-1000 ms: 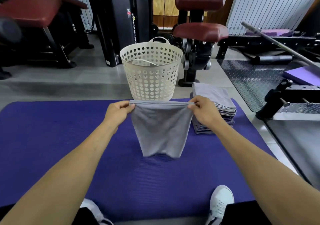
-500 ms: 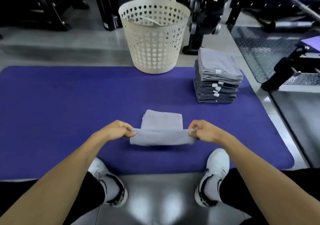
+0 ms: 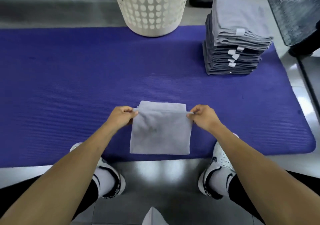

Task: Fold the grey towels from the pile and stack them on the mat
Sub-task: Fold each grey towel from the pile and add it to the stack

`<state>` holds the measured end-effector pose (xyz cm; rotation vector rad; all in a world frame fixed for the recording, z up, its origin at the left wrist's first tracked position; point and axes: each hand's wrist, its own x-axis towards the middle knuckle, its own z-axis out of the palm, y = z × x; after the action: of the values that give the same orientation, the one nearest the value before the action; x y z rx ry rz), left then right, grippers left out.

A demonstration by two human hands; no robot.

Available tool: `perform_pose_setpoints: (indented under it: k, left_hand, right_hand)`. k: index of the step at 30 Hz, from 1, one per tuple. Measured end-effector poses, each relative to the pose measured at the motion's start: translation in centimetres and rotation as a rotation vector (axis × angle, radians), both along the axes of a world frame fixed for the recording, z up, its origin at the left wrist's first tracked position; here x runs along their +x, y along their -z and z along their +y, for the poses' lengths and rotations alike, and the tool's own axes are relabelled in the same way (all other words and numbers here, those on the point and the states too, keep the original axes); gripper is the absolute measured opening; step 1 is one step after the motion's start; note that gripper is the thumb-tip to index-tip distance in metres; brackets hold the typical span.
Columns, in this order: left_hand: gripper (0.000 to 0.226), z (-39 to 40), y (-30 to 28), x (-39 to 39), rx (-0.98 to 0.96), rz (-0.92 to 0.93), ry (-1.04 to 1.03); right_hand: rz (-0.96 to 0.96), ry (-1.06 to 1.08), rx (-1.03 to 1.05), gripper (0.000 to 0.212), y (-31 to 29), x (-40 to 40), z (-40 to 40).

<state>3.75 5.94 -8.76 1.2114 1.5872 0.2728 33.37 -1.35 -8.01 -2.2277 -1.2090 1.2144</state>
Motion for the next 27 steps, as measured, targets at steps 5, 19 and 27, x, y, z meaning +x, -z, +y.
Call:
perform_pose_setpoints:
  k: [5, 19, 27]
  left_hand:
    - [0.010, 5.1, 5.3, 1.5, -0.046, 0.082, 0.005]
    - [0.056, 8.1, 8.9, 2.0, -0.097, 0.199, 0.279]
    - [0.039, 12.2, 8.1, 4.4, -0.282, 0.374, 0.677]
  right_hand:
    - [-0.024, 0.012, -0.030, 0.008, 4.5, 1.1, 4.8]
    - [-0.075, -0.177, -0.196, 0.044, 9.1, 2.4, 9.4]
    - [-0.207, -0.540, -0.430, 0.046, 6.9, 1.2, 12.4]
